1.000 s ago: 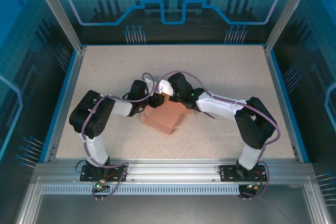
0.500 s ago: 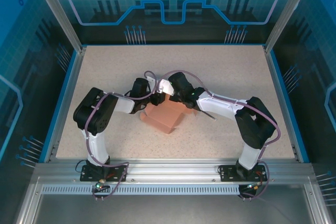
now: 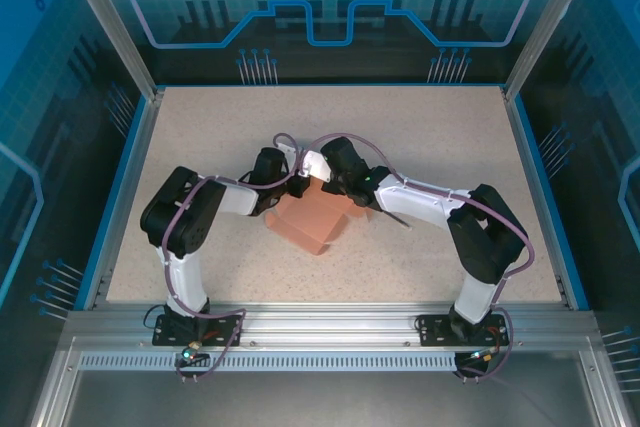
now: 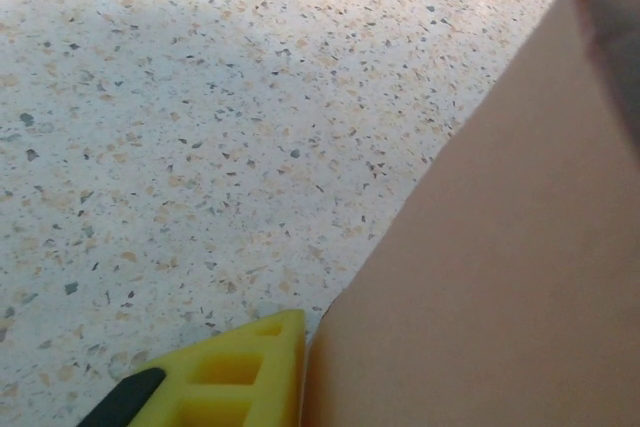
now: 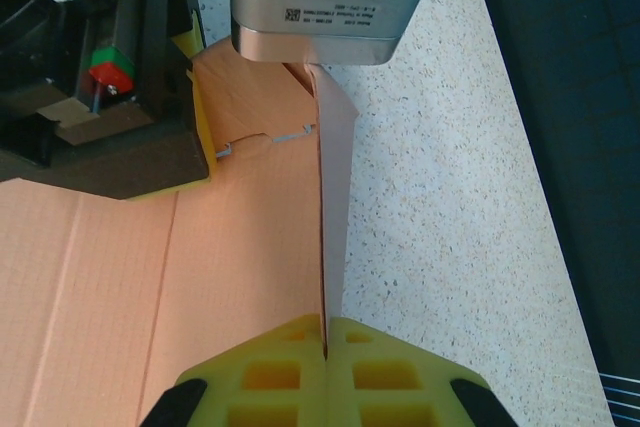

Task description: Fold the paper box

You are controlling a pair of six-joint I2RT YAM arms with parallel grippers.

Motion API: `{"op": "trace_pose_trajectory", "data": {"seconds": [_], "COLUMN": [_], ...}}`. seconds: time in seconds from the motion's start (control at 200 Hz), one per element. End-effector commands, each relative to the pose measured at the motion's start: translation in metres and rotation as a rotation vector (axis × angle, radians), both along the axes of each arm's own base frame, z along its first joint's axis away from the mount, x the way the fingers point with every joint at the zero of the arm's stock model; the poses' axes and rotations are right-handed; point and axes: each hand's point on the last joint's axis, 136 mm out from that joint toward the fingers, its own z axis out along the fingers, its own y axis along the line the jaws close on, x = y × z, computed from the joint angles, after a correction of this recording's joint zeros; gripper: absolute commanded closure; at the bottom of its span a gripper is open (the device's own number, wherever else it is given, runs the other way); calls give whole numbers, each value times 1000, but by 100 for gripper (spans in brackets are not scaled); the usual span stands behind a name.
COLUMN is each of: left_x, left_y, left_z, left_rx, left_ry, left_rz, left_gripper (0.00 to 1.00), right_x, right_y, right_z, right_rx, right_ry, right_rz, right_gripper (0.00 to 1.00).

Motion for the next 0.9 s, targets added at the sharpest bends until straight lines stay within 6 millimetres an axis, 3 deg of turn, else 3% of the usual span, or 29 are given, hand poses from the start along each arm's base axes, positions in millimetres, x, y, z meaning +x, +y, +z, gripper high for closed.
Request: {"op": "trace_pose_trajectory", "data": {"seconds": [0.0,0.5,0.891], "left_x": [13,21,4], "left_y": [27,33,4], "left_z": [-10,-14,18], "left_rx": [78,152,-2], "left_ry": [10,42,-48], "left_rz": [160,245,68], "left_gripper": [83,91,62], "right_x": [-6,-11,-1], "right_y": [2,5,-4], "right_z": [7,0,6], "right_rx": [26,31,37], "right_ry": [20,32,4], "right_rz": [9,13,-46], "right_gripper": [100,100,100]}}
